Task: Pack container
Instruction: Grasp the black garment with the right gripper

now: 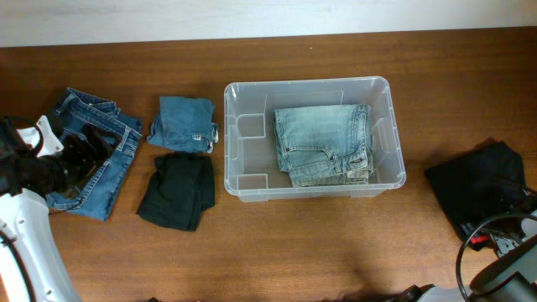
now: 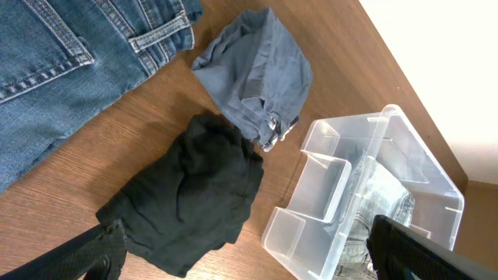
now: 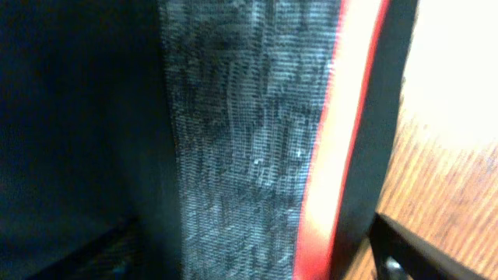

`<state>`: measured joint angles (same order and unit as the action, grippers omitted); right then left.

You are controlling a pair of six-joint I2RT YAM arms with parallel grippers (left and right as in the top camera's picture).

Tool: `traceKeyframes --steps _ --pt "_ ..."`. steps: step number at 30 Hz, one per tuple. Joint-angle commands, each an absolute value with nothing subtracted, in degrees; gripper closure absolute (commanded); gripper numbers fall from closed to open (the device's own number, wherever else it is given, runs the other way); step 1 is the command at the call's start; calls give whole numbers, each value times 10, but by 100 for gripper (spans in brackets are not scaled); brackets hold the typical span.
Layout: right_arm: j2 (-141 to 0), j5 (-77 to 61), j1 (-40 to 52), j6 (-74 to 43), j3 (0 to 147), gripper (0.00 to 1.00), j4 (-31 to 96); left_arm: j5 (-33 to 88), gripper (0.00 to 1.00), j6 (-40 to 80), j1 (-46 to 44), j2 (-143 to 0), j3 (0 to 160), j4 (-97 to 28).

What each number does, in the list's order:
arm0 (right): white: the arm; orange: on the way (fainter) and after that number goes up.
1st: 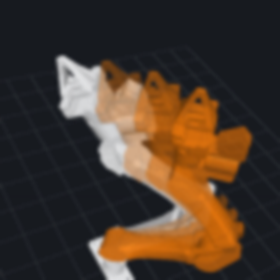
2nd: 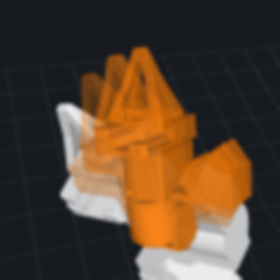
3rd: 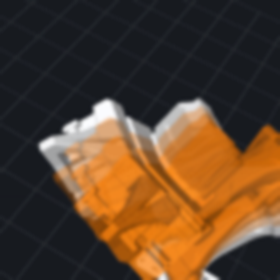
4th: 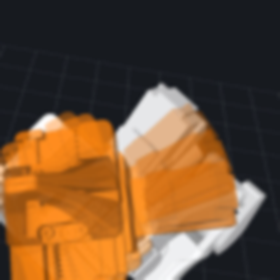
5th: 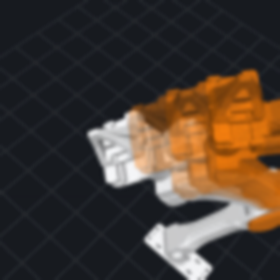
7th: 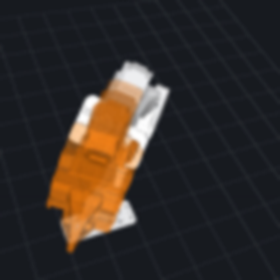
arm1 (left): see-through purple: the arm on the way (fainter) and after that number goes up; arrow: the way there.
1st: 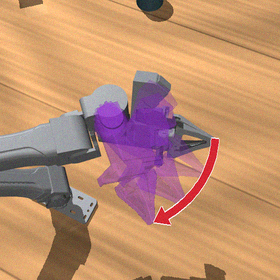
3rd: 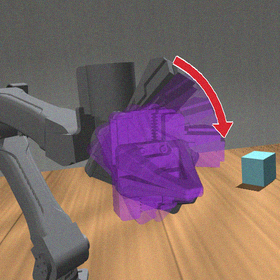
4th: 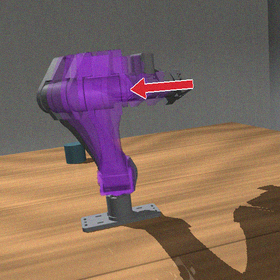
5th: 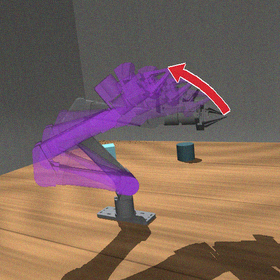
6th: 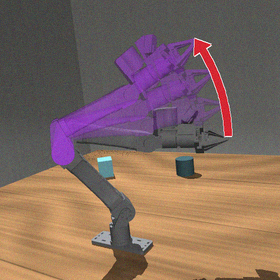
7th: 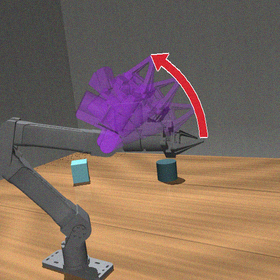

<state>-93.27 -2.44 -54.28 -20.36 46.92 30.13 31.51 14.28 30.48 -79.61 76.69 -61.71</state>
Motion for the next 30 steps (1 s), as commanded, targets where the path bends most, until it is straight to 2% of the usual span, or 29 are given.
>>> traceKeyframes --steps 1,5,10,15,20,30 --pt "-955 -65 -541 -204 462 30 302 317 1 131 304 -797 763 -618" --pt "-955 -71 -541 -204 463 41 299 317 1 131 304 -797 763 -618" --pt "-955 -73 -541 -204 468 67 299 316 1 131 304 -797 763 -618" --pt "-955 -76 -541 -204 470 71 299 317 1 131 304 -797 763 -618" --pt "-953 -114 -541 -204 477 95 300 317 1 131 304 -797 763 -618" --pt "-925 -178 -540 -193 583 96 378 317 1 131 304 -797 763 -618"
